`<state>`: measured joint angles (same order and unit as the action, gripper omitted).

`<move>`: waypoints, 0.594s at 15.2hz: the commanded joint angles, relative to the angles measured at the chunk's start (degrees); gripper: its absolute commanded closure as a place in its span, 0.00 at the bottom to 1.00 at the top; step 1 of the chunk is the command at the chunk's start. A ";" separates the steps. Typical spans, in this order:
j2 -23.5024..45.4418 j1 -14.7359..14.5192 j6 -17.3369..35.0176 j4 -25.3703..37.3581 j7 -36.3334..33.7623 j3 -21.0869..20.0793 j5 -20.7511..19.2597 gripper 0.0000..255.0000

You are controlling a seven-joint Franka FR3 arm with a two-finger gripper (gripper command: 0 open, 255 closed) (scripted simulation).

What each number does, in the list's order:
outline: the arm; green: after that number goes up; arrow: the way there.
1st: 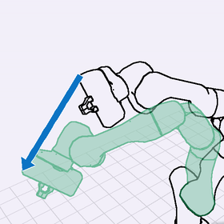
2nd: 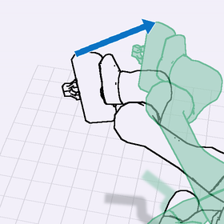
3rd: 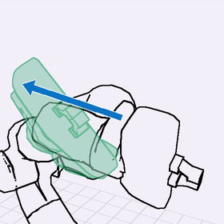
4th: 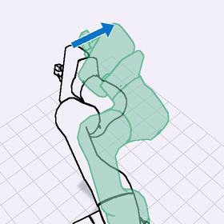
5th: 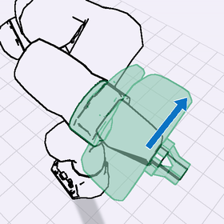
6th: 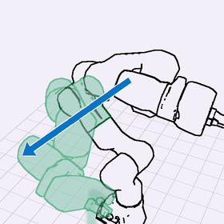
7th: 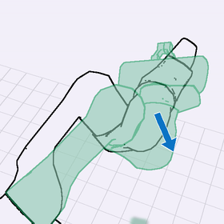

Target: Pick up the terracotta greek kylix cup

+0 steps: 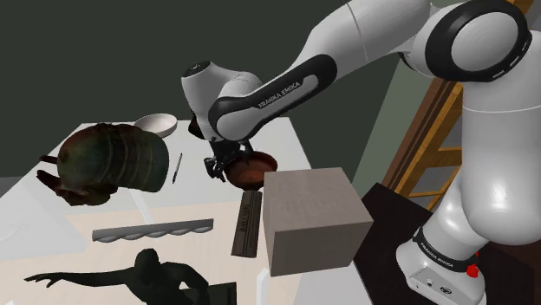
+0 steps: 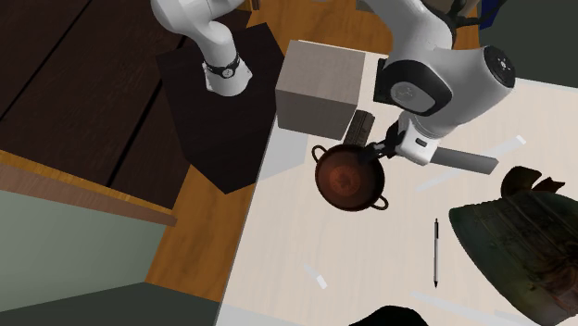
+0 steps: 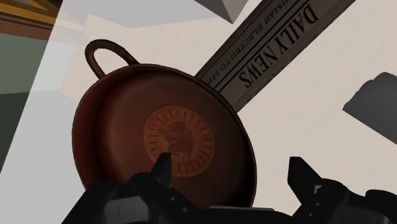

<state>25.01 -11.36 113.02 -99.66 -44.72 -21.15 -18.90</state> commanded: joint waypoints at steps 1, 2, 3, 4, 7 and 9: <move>2.61 -1.01 -0.09 2.55 -0.89 0.34 -1.06 0.00; 2.99 -1.06 0.48 2.31 -1.07 0.44 -1.25 0.00; 3.37 -1.11 1.05 2.09 -1.25 0.54 -1.44 0.00; 3.76 -1.17 1.61 1.88 -1.44 0.64 -1.64 0.00; 4.98 -1.33 3.27 1.33 -1.99 0.96 -2.25 0.00; 5.23 -1.37 3.58 1.23 -2.10 1.02 -2.37 0.00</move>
<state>30.05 -12.69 116.50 -98.52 -46.79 -20.17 -21.20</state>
